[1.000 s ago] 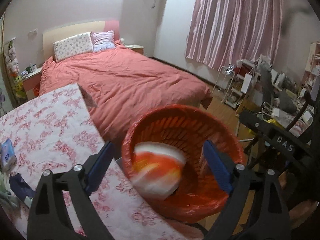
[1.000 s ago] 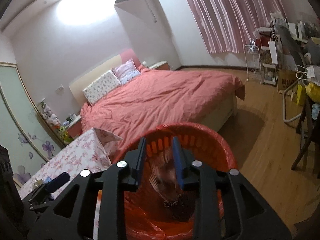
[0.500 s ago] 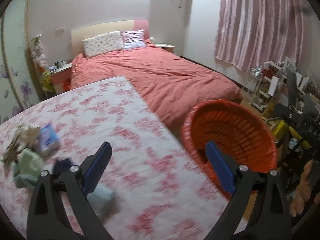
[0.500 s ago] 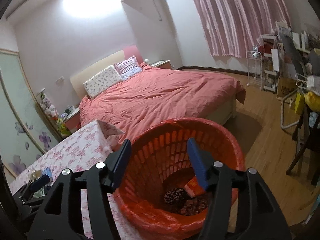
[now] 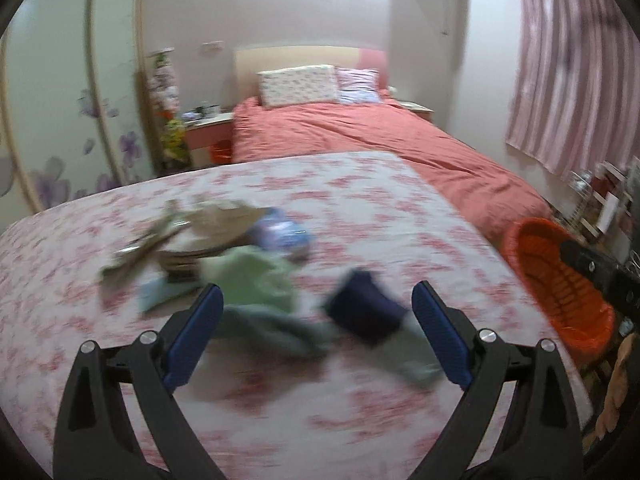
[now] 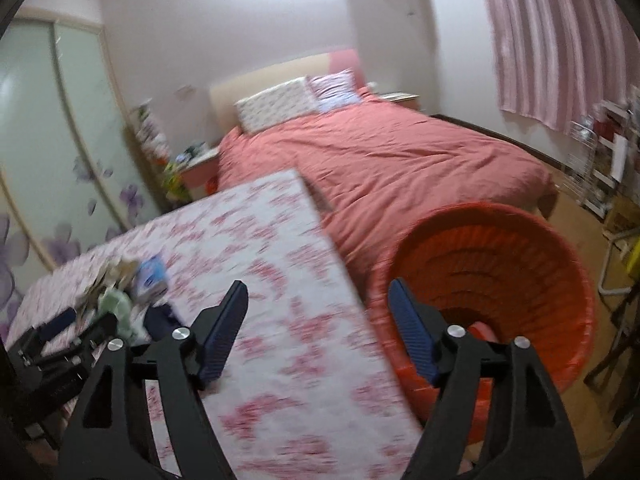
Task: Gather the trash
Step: 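Grasp the dark blue bag with the right tool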
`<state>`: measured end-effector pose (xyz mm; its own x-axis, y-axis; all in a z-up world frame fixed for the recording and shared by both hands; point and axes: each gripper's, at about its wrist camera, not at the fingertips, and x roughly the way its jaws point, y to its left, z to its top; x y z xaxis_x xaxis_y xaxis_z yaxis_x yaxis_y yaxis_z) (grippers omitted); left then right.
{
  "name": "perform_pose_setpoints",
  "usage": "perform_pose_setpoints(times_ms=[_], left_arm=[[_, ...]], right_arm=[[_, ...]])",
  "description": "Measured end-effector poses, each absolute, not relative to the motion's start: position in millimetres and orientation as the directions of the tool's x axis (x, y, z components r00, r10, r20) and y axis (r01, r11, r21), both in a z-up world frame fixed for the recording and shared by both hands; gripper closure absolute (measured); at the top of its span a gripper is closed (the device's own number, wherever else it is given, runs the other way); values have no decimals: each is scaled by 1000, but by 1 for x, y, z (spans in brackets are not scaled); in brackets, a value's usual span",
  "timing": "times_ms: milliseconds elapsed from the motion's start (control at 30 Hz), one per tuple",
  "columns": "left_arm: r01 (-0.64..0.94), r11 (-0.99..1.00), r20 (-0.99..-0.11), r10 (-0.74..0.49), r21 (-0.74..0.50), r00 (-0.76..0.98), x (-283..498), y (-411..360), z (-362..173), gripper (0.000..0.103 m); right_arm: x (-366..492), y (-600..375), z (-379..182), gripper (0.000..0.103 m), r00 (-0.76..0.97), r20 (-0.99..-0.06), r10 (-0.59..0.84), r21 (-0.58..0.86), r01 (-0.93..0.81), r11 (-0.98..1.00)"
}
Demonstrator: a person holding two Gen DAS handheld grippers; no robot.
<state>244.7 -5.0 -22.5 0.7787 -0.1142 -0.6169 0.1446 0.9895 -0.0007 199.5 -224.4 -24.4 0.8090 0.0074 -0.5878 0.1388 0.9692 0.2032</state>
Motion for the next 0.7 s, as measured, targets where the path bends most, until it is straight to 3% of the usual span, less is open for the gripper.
perform_pose_setpoints(times_ms=[333,567,700], left_arm=[[4,1000,-628,-15,-19,778,238,84,-32,10],[-12,999,-631,-9,-30,776,233,103,-35,10],[-6,999,-636,-20,-38,771,233,104,-37,10]], right_arm=[[227,-141,-46,27,738,-660,141,172,-34,985],[246,-109,-68,27,679,-720,143,129,-72,989],[251,-102,-78,33,647,-750,137,114,-78,990]])
